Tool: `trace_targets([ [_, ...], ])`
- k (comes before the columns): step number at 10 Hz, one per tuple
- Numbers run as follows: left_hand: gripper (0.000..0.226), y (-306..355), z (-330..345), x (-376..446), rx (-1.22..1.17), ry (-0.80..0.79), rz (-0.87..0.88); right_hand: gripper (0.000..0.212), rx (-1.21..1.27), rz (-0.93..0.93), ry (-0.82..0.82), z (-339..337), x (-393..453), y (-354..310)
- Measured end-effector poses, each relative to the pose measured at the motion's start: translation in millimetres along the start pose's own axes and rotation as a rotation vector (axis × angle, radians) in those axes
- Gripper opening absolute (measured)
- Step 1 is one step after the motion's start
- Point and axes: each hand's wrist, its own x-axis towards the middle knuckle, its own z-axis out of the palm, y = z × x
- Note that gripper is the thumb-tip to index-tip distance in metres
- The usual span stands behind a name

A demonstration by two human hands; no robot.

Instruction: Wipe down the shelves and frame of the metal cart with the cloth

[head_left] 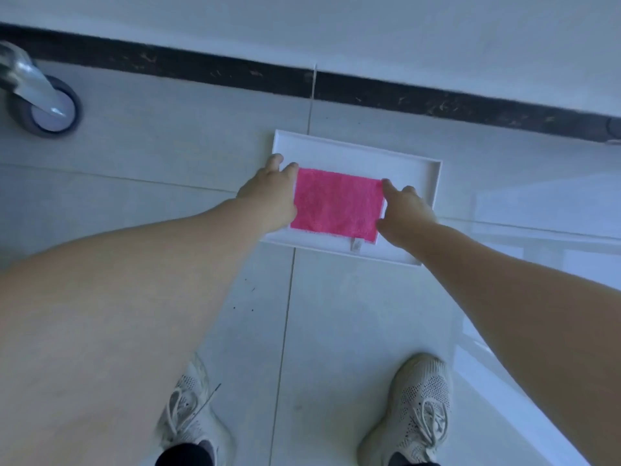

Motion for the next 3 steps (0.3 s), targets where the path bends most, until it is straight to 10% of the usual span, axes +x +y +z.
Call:
trace_targets([
  [3,0.056,23.6,-225.3,-190.2,-0.072,0.269,0.006,0.034,0.02,-0.284,0.113,-220.6,-145.4,-87.9],
])
